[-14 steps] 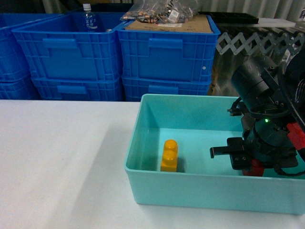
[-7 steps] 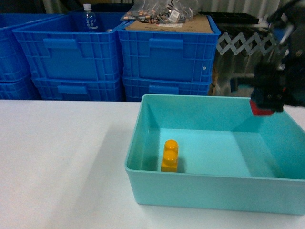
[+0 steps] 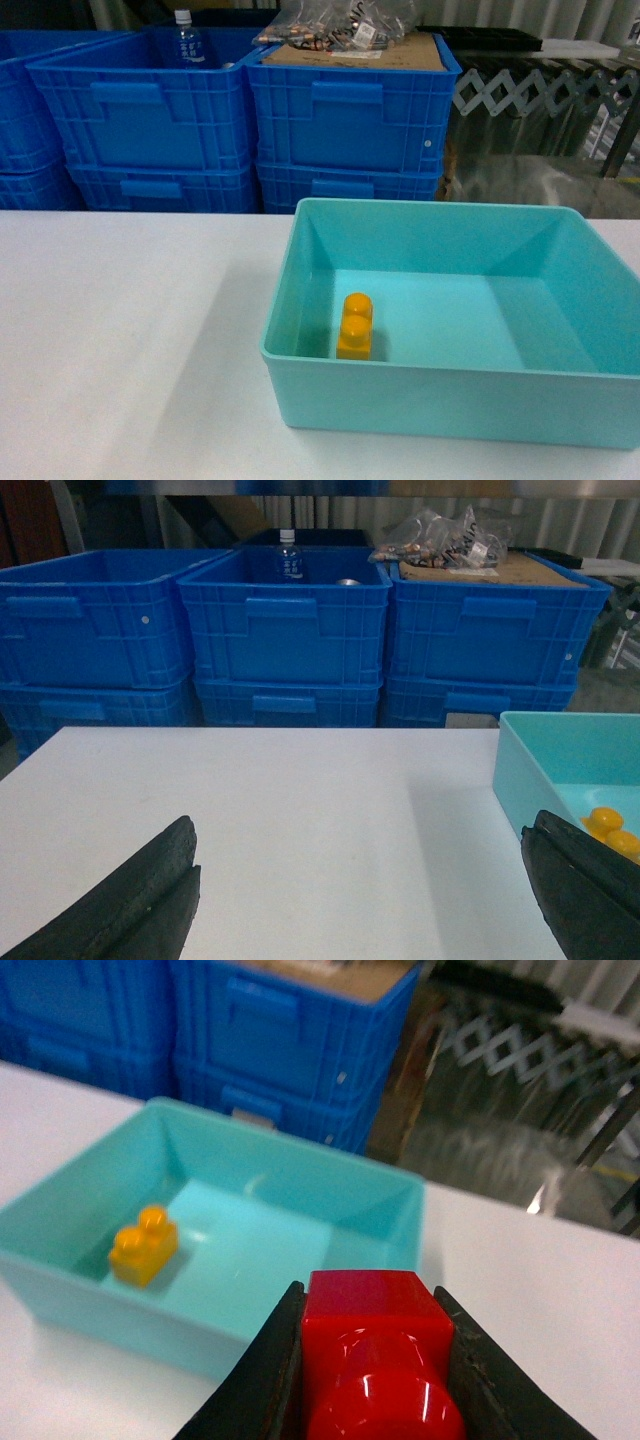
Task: Pick red block from blue box to shelf
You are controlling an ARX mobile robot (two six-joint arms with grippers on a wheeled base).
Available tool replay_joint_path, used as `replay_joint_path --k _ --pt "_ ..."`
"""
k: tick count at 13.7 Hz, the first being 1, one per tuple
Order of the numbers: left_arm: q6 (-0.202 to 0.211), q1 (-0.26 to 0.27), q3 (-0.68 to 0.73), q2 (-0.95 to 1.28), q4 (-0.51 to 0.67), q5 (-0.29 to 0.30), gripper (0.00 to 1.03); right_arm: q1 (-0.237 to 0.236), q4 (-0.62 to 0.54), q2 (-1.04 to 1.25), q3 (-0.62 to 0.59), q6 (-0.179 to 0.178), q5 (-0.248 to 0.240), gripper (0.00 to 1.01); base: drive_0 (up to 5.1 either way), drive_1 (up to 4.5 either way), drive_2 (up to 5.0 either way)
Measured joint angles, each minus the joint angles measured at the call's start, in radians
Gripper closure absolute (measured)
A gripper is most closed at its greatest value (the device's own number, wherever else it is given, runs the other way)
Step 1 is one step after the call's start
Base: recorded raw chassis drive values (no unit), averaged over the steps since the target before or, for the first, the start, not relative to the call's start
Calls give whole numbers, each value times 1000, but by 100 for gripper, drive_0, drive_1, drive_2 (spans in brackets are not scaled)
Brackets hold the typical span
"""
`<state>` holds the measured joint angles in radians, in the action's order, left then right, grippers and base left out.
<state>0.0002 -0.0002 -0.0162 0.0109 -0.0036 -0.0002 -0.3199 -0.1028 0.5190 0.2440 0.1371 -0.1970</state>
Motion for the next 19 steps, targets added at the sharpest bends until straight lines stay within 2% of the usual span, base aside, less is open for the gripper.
replay_joint_path --k 13,14,15,16,17,18,19 --pt "0 0 0 0 0 0 5 0 -6 -10 27 10 -7 74 0 0 0" --pt "0 0 0 0 0 0 5 -6 -111 -15 -2 -11 -56 74 0 0 0" --pt "0 0 0 0 0 0 5 7 -162 -40 -32 -53 -81 74 0 0 0" --pt "0 0 0 0 -1 -1 5 45 -162 -77 -66 -84 -73 74 0 0 0" --pt "0 0 0 0 0 0 5 134 -138 -152 -126 -123 8 74 0 0 0" --pt "0 0 0 0 0 0 5 282 -92 -248 -177 -134 167 74 0 0 0" --pt "0 0 0 0 -1 -1 5 325 -80 -280 -188 -137 192 74 0 0 0"
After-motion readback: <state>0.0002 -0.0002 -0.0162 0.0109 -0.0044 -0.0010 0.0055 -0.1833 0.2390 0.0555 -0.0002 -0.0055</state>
